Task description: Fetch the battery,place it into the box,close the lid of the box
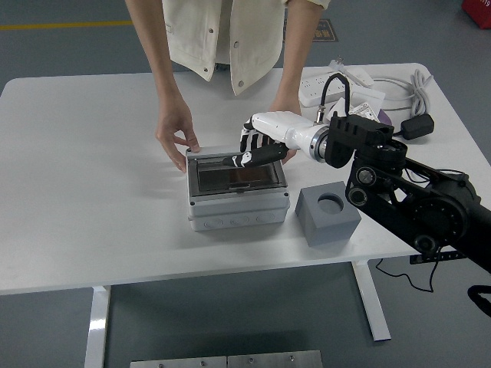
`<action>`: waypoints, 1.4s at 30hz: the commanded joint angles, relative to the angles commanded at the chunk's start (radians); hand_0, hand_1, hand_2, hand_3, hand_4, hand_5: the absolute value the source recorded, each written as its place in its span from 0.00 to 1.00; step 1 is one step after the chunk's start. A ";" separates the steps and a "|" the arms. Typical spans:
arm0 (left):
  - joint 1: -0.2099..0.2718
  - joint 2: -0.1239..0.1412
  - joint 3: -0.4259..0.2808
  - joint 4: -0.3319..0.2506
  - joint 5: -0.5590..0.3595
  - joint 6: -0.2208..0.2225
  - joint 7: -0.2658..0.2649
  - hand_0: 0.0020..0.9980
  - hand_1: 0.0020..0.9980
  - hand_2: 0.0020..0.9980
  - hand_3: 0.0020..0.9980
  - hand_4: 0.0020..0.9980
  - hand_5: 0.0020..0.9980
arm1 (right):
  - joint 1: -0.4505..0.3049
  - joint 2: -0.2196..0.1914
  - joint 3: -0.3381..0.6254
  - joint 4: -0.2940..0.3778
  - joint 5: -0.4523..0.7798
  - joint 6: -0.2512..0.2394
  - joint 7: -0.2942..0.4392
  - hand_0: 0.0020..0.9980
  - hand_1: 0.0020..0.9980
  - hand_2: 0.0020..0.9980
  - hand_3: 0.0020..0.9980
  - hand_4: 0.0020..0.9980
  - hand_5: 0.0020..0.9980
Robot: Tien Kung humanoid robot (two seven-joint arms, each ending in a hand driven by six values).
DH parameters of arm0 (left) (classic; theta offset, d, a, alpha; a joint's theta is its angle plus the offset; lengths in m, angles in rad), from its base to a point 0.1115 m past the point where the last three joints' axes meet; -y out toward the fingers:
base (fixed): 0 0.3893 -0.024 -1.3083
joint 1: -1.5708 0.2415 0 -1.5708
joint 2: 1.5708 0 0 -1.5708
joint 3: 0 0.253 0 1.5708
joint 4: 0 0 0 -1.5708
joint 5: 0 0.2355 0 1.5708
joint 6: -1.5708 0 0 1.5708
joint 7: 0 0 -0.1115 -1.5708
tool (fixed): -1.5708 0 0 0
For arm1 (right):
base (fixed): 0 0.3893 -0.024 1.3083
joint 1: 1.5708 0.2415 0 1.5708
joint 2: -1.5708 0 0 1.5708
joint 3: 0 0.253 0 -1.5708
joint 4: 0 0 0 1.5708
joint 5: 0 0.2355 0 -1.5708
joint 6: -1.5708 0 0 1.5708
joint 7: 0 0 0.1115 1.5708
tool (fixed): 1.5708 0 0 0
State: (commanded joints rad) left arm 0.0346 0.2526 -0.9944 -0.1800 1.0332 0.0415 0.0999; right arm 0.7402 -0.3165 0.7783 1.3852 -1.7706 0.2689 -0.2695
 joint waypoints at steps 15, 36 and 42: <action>0.014 -0.008 -0.051 0.000 0.041 -0.002 0.003 0.57 0.75 0.59 0.52 0.11 0.00 | -0.209 -0.038 0.204 -0.022 0.180 -0.360 0.363 0.42 0.42 0.46 0.51 0.95 0.83; 0.024 -0.024 -0.102 0.000 0.083 -0.004 -0.004 0.57 0.75 0.59 0.52 0.11 0.00 | -0.583 -0.028 0.290 0.027 0.745 -0.647 0.746 0.49 0.44 0.50 0.56 0.91 0.75; 0.023 -0.025 -0.101 0.000 0.081 -0.005 -0.006 0.57 0.75 0.59 0.52 0.11 0.00 | -0.616 -0.030 0.318 0.039 0.738 -0.634 0.734 0.49 0.45 0.51 0.56 0.88 0.70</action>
State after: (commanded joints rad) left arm 0.0576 0.2274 -1.0956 -0.1800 1.1146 0.0368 0.0940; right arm 0.1240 -0.3467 1.0963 1.4242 -1.0321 -0.3649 0.4642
